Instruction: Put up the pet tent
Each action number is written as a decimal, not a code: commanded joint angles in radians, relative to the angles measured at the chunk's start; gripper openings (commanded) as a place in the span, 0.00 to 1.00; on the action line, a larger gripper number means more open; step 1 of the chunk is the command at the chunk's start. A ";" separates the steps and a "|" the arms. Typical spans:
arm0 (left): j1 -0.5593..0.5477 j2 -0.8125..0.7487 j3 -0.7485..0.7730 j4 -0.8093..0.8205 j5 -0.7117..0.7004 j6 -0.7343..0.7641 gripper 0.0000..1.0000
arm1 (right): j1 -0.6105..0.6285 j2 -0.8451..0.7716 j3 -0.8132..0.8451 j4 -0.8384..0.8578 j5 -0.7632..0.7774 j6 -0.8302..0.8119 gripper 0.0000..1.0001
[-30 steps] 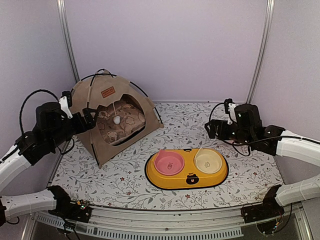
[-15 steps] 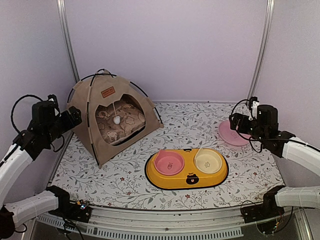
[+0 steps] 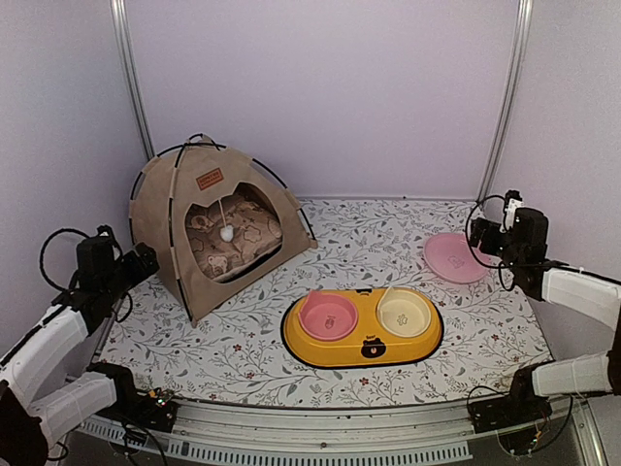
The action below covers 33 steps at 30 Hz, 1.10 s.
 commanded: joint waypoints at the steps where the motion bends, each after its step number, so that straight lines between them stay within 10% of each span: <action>1: 0.013 -0.039 -0.103 0.262 0.009 0.053 0.99 | -0.067 0.041 -0.085 0.230 -0.002 -0.054 0.99; 20: 0.022 0.051 -0.245 0.617 -0.130 0.223 0.99 | -0.104 0.391 -0.379 1.133 -0.057 -0.211 0.95; 33: 0.023 0.238 -0.379 1.000 -0.253 0.307 0.99 | -0.105 0.383 -0.367 1.097 -0.072 -0.234 0.99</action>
